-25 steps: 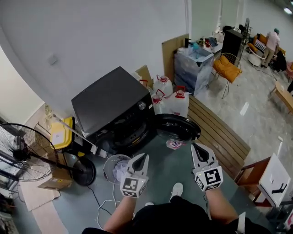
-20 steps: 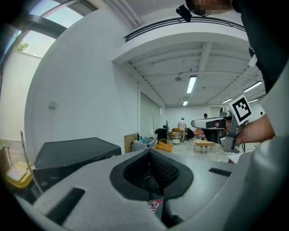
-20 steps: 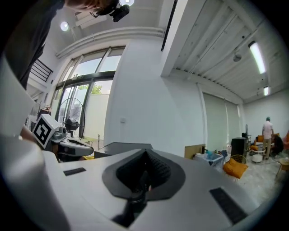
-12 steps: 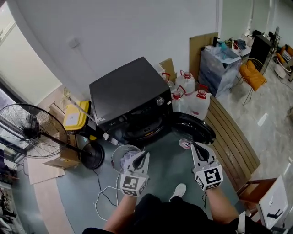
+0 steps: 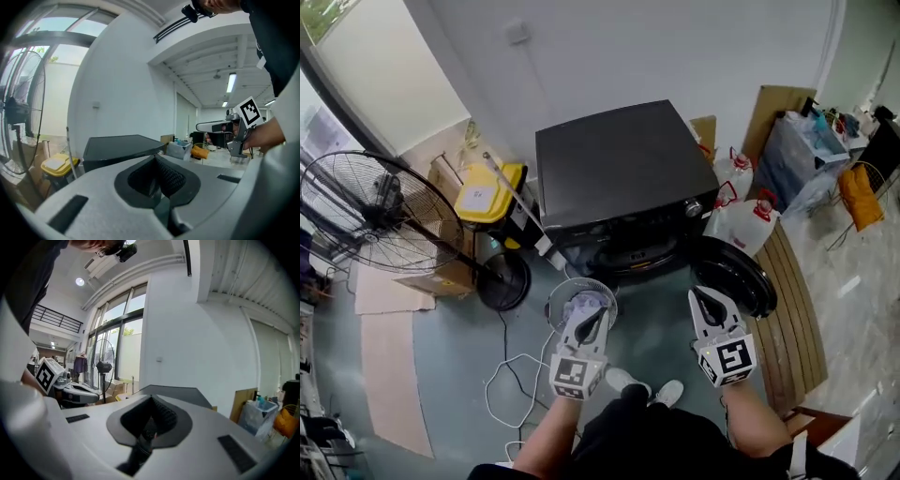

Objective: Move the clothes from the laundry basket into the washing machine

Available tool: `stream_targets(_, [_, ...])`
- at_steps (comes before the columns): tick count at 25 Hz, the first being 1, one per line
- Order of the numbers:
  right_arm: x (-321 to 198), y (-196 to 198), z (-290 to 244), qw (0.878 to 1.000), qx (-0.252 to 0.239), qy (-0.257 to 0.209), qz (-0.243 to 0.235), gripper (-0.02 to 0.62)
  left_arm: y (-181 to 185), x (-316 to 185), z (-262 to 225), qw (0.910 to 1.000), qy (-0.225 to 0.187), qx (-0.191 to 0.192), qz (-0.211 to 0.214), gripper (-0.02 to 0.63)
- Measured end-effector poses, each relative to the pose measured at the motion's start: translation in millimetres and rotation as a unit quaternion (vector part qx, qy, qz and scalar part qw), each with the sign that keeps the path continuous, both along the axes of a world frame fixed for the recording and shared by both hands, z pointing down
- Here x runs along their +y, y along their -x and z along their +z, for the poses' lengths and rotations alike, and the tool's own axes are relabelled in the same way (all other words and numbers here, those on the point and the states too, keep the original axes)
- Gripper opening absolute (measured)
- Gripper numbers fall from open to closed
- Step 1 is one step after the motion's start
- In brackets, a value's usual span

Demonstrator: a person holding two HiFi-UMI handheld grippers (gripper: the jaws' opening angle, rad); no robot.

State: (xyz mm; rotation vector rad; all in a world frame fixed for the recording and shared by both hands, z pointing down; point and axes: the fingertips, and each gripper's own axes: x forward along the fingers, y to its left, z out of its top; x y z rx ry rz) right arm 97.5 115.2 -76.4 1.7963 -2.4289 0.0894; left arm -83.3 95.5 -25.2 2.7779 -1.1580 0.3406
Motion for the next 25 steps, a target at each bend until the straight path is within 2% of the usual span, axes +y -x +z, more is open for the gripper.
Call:
stream_targets(5, [-51, 63, 8, 0.998, 0.015, 0.007, -0.06, 0.005, 54, -30, 11, 0.9989, 0.005, 0.012, -0.046, 0.005])
stream_targets(10, [-93, 110, 33, 0.995, 0.012, 0.019, -0.096, 0.005, 91, -60, 43, 0.9975, 0.016, -0.006, -0.069, 0.005])
stream_targets(15, [-124, 135, 58, 0.989, -0.004, 0.042, -0.144, 0.005, 105, -78, 73, 0.9928, 0.042, -0.04, -0.105, 0.005])
stream_targets(19, [-140, 148, 84, 0.979, -0.002, 0.049, -0.199, 0.005, 106, -88, 108, 0.9861, 0.075, -0.062, -0.134, 0.005])
stream_targets(22, [-145, 150, 118, 0.971, 0.018, 0.046, -0.235, 0.005, 109, -83, 155, 0.9799, 0.101, -0.072, -0.156, 0.005])
stream_targets(25, [-156, 148, 172, 0.968, 0.025, 0.043, -0.248, 0.005, 117, -85, 217, 0.9751, 0.109, -0.071, -0.18, 0.005])
